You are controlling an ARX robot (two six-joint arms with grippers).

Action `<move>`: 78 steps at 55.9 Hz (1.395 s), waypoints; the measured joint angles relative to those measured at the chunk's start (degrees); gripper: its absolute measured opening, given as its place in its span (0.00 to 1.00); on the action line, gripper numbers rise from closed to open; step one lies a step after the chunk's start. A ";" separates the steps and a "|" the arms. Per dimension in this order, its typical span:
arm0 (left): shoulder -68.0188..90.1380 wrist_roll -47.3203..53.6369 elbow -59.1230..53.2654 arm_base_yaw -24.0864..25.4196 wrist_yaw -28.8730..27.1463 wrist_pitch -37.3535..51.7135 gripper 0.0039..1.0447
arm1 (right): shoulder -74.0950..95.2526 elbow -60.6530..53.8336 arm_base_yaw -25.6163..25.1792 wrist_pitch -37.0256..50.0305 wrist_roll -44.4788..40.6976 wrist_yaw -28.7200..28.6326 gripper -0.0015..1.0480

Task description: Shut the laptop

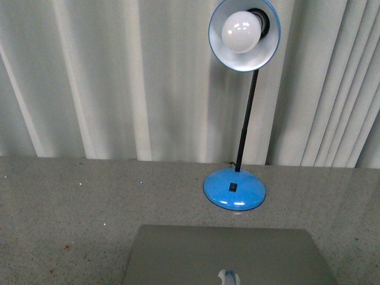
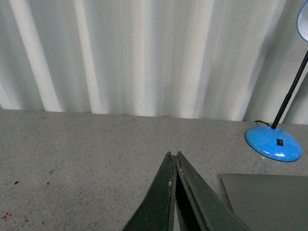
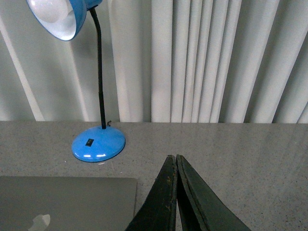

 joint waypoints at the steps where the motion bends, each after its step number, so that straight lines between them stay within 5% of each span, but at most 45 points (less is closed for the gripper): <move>1: -0.37 0.00 -0.02 0.00 0.00 -0.39 0.03 | -0.35 0.02 0.00 -0.37 0.00 0.00 0.03; 23: -5.84 0.00 0.00 0.00 0.00 -5.88 0.03 | -7.28 0.00 0.00 -7.23 0.00 0.00 0.03; 30: -13.59 0.02 0.00 0.00 0.13 -15.47 0.03 | -8.92 0.02 0.00 -8.85 0.00 0.02 0.03; 39: -15.63 0.02 0.00 0.00 0.09 -16.06 0.03 | -17.57 0.04 0.00 -19.08 -0.02 -0.04 0.03; 53: -15.76 0.00 0.00 0.00 0.11 -16.11 0.03 | -19.17 0.04 0.00 -19.54 -0.02 -0.02 0.03; 56: -15.80 0.00 0.00 0.00 0.11 -16.11 0.11 | -19.17 0.04 0.00 -19.54 -0.15 -0.02 0.05; 78: -15.80 0.02 0.00 0.00 0.11 -16.11 0.81 | -19.19 0.04 0.00 -19.54 -0.15 -0.02 0.74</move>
